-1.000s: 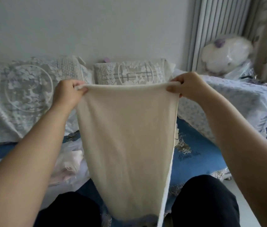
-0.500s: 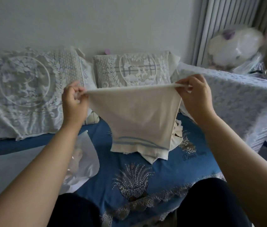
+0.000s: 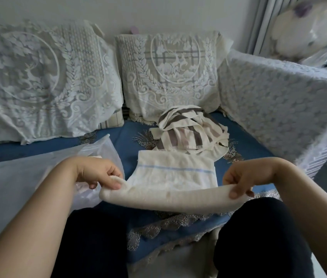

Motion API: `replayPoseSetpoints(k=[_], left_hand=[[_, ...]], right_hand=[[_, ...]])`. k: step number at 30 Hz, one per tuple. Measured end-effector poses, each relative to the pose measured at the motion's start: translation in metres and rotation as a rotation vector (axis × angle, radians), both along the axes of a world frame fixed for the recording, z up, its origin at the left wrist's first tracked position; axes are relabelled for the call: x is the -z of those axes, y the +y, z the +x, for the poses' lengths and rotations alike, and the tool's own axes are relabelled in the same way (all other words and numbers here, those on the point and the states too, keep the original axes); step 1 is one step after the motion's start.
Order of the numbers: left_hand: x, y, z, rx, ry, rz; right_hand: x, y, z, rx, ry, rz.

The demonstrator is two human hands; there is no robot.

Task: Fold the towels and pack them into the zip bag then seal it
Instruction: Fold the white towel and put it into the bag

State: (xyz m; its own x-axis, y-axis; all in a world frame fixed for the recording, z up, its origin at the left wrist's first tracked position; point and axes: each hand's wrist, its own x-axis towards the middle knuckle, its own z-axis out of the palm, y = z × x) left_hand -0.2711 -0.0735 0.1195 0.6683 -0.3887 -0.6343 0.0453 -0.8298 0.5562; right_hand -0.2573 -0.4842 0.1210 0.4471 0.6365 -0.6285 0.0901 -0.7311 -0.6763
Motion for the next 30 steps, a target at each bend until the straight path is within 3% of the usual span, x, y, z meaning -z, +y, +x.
replayPoseSetpoints(k=[2, 4, 6, 8, 10, 13, 16, 18, 20, 27, 30], left_hand=[[0.001, -0.003, 0.005, -0.075, -0.062, 0.039], [0.009, -0.010, 0.022, -0.250, -0.320, 0.056], [0.019, -0.023, 0.047, -0.524, -0.673, -0.028], [0.030, -0.037, 0.074, -0.731, -0.824, -0.140], [0.044, -0.052, 0.089, -0.744, -0.740, -0.140], [0.087, -0.071, 0.094, -0.714, -0.526, 0.006], [0.137, -0.075, 0.094, -0.718, -0.330, 0.147], [0.153, -0.074, 0.095, -0.688, -0.340, 0.278], [0.159, -0.074, 0.100, -0.710, -0.398, 0.293], [0.156, -0.057, 0.121, -1.091, -0.028, -0.423], [0.144, -0.058, 0.118, -1.096, -0.035, -0.586]], right_hand=[[0.006, 0.000, 0.004, 0.079, -0.022, 0.008], [0.015, -0.002, 0.018, 0.237, -0.213, -0.034], [0.027, 0.001, 0.041, 0.507, -0.502, -0.035], [0.039, 0.009, 0.064, 0.848, -0.595, 0.131], [0.057, 0.018, 0.079, 0.963, -0.506, 0.257], [0.101, 0.034, 0.084, 0.845, -0.493, -0.097], [0.140, 0.048, 0.084, 0.908, -0.378, -0.347], [0.147, 0.055, 0.082, 1.015, -0.356, -0.387], [0.152, 0.057, 0.083, 1.132, -0.314, -0.320], [0.147, 0.044, 0.091, 1.407, 0.022, 0.263], [0.134, 0.047, 0.089, 1.378, 0.057, 0.486]])
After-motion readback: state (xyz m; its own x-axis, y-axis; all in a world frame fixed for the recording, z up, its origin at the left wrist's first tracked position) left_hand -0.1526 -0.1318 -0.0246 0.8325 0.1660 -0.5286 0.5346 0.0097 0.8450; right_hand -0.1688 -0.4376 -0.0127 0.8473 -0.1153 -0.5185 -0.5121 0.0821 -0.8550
